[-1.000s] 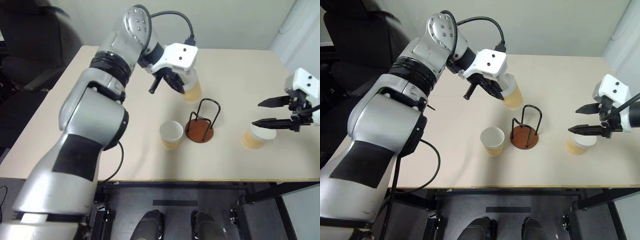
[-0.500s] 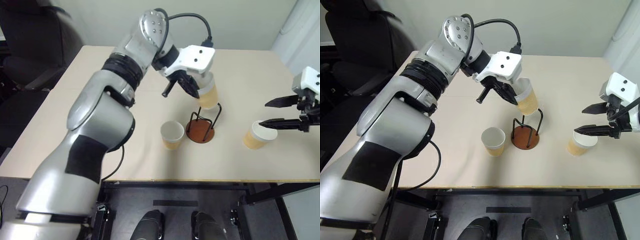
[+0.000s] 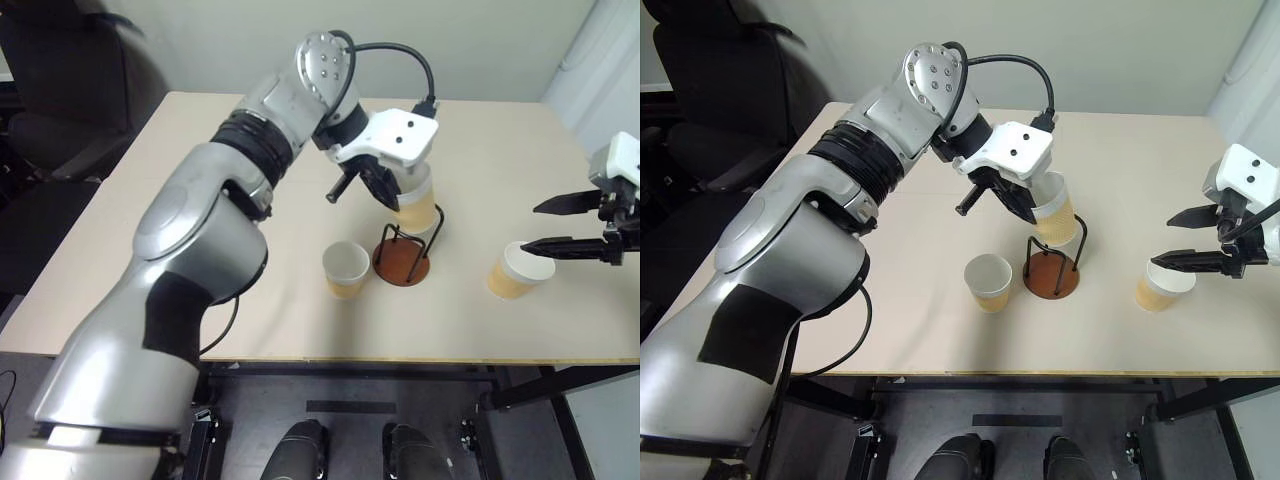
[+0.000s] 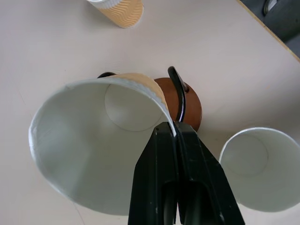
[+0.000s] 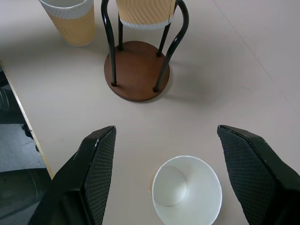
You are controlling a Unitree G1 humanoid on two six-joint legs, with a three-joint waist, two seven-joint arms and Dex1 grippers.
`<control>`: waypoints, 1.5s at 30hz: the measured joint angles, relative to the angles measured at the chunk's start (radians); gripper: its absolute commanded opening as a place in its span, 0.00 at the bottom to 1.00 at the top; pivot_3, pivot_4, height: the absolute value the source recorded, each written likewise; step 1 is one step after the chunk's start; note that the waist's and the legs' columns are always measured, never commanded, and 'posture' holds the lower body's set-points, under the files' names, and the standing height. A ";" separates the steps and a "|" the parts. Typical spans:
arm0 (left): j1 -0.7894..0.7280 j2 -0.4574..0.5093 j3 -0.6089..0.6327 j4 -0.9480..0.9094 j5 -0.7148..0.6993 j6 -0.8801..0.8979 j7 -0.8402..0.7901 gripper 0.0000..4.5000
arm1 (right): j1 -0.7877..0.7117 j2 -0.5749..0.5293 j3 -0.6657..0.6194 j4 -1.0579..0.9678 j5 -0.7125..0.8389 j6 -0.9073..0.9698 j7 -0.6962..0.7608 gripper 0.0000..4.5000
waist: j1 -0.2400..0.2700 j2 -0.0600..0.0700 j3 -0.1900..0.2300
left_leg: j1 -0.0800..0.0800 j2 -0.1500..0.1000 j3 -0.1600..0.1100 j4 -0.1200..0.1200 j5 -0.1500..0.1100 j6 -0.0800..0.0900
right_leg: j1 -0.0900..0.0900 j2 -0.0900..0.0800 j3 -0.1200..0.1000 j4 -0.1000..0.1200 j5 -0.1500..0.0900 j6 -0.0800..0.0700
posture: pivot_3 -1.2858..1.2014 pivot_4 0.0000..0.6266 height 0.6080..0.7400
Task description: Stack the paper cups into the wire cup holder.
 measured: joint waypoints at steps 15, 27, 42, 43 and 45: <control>0.001 -0.039 0.027 0.011 0.006 -0.018 0.000 0.86 | 0.027 0.000 -0.007 -0.019 0.006 0.000 -0.009 0.78 | 0.001 0.000 0.000 | 0.000 0.000 0.000 0.001 0.000 0.001 | 0.001 0.000 0.000 0.000 0.000 0.001 | 0.52 0.24 1.00; 0.022 -0.009 0.482 0.027 -0.124 0.253 -0.002 0.99 | 0.027 0.014 -0.002 -0.029 -0.003 -0.023 -0.023 0.78 | -0.004 0.000 0.000 | 0.001 0.000 0.001 0.001 0.000 0.000 | 0.001 0.001 0.001 0.000 0.000 0.001 | 0.52 0.24 1.00; 0.262 0.339 0.195 -0.410 -0.367 0.415 -0.002 0.99 | -0.014 0.052 0.223 0.067 -0.219 -0.251 0.036 0.78 | 0.001 0.001 -0.001 | 0.001 0.000 -0.001 0.006 0.003 0.002 | 0.004 0.000 -0.001 0.000 0.001 0.001 | 0.52 0.24 1.00; 0.262 0.339 0.192 -0.414 -0.372 0.417 -0.002 0.99 | -0.015 0.052 0.227 0.069 -0.223 -0.256 0.040 0.78 | 0.001 0.001 -0.001 | 0.000 -0.001 -0.001 0.007 0.003 0.002 | 0.004 0.001 -0.002 0.000 0.001 0.001 | 0.52 0.24 1.00; 0.262 0.339 0.184 -0.422 -0.390 0.421 -0.002 0.99 | -0.020 0.052 0.247 0.083 -0.243 -0.277 0.062 0.78 | -0.001 0.001 -0.001 | 0.001 0.000 -0.002 0.007 0.003 0.002 | 0.004 0.000 -0.001 0.000 0.001 0.001 | 0.52 0.24 1.00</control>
